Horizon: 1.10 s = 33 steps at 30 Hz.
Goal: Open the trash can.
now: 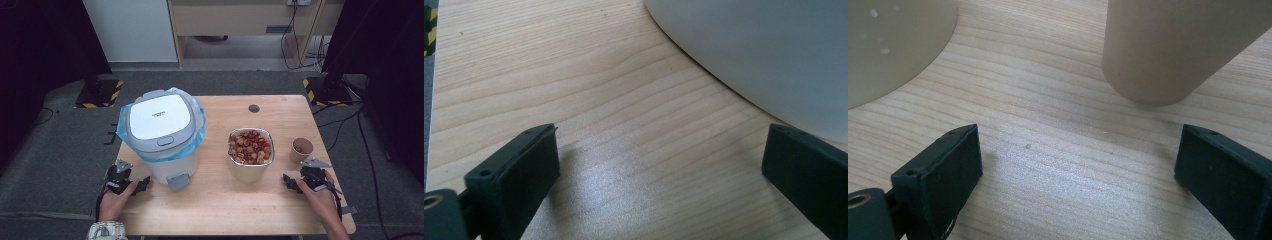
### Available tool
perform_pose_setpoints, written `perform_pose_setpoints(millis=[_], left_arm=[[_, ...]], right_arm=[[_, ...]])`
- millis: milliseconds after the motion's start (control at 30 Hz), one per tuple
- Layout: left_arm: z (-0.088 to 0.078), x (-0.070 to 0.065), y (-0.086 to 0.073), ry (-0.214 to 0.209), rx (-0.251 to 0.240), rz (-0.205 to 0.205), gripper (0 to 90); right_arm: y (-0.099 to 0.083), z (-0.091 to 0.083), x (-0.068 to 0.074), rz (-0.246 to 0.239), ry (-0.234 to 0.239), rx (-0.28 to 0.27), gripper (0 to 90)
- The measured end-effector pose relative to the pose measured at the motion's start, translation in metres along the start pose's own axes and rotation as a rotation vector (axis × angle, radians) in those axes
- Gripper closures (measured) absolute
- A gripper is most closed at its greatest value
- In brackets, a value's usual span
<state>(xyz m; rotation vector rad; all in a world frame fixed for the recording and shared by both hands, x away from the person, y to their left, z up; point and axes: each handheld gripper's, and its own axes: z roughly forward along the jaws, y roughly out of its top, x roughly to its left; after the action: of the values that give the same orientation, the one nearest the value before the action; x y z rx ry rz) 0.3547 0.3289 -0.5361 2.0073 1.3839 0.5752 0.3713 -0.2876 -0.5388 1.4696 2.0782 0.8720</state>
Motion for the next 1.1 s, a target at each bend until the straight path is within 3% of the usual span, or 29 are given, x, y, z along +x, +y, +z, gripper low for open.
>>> perform_pose_setpoints(millis=[233,433,500,567,800,933,967,1100], left_arm=[[-0.010,-0.006,-0.002,-0.001,-0.035,0.015,14.8],[-0.036,-0.018,-0.002,-0.014,-0.097,0.022,23.3],[-0.041,-0.020,-0.002,-0.024,-0.106,0.026,31.5],[-0.051,-0.029,-0.001,-0.060,-0.133,0.044,35.8],[-0.067,-0.046,0.000,-0.108,-0.172,0.095,53.6],[-0.069,-0.056,0.003,-0.139,-0.192,0.127,66.0],[-0.068,-0.063,0.007,-0.152,-0.192,0.151,68.4],[-0.065,-0.077,0.014,-0.191,-0.203,0.181,74.9]], right_arm=[[0.000,0.000,0.000,-0.001,0.001,0.001,5.3],[-0.001,-0.001,0.001,0.004,0.000,0.003,5.3],[-0.001,-0.001,0.001,0.004,0.000,0.003,5.3],[-0.001,-0.001,0.001,0.004,0.000,0.001,5.3],[-0.002,-0.002,0.001,0.003,0.000,0.000,5.2],[-0.002,-0.002,0.000,0.001,0.003,0.002,5.1],[-0.002,-0.002,0.000,0.001,0.003,0.002,5.1],[-0.002,-0.002,0.000,0.001,0.003,0.002,5.1]])
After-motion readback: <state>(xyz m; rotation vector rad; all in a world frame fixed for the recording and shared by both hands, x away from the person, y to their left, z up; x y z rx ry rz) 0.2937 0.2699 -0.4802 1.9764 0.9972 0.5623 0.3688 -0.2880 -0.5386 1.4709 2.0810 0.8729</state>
